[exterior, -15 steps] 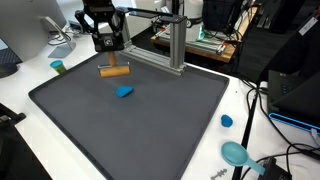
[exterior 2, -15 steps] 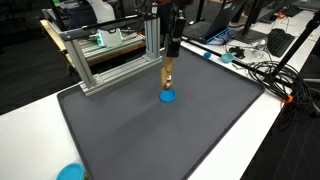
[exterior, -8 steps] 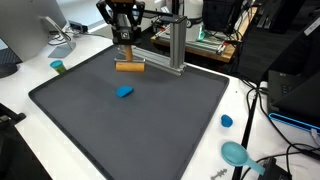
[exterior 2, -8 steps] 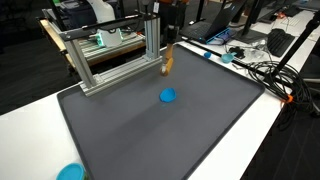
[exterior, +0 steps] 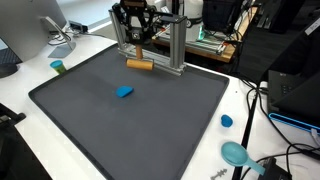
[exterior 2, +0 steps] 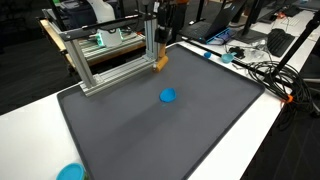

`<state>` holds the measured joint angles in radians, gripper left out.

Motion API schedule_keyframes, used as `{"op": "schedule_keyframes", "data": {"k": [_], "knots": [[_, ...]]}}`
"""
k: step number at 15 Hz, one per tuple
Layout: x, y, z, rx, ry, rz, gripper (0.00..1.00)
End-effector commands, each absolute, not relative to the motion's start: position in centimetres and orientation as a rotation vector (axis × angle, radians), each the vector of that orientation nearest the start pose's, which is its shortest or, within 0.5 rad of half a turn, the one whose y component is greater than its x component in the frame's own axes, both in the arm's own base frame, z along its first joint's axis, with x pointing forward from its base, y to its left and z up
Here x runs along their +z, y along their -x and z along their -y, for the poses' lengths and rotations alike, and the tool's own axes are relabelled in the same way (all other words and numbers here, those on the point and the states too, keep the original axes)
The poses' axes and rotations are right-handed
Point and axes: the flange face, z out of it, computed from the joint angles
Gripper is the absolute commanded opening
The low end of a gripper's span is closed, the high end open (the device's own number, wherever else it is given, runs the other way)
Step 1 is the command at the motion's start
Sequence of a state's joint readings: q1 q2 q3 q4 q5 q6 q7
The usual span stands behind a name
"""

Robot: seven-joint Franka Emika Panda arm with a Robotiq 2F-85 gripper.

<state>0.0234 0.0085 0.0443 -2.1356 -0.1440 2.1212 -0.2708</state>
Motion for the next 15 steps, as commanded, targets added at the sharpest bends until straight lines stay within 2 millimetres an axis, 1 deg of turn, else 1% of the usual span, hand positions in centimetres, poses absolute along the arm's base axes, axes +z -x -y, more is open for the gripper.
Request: {"op": "schedule_keyframes", "data": {"k": [1,4,5,6,7,9,10,12,13,14,15], "knots": [[43.6,-51.9,-2.0,-0.042,3.171,0.409,0.22],[46.7,-49.0,-0.6,-0.112,3.158,0.181,0.22],[47.4,-47.8,0.0,-0.112,3.153,0.108,0.22],[47.8,-46.7,0.6,-0.107,3.139,0.048,0.22],[48.0,-45.8,1.0,-0.088,3.123,0.016,0.22],[47.3,-44.2,1.3,-0.011,3.107,0.029,0.22],[47.0,-43.6,1.3,-0.001,3.098,0.023,0.22],[46.1,-43.0,0.8,0.011,3.092,0.013,0.22],[46.2,-44.3,1.2,0.023,3.123,0.045,0.22],[45.8,-44.0,1.2,0.037,3.123,0.047,0.47],[45.6,-44.1,1.2,0.043,3.123,0.048,0.47]]}}
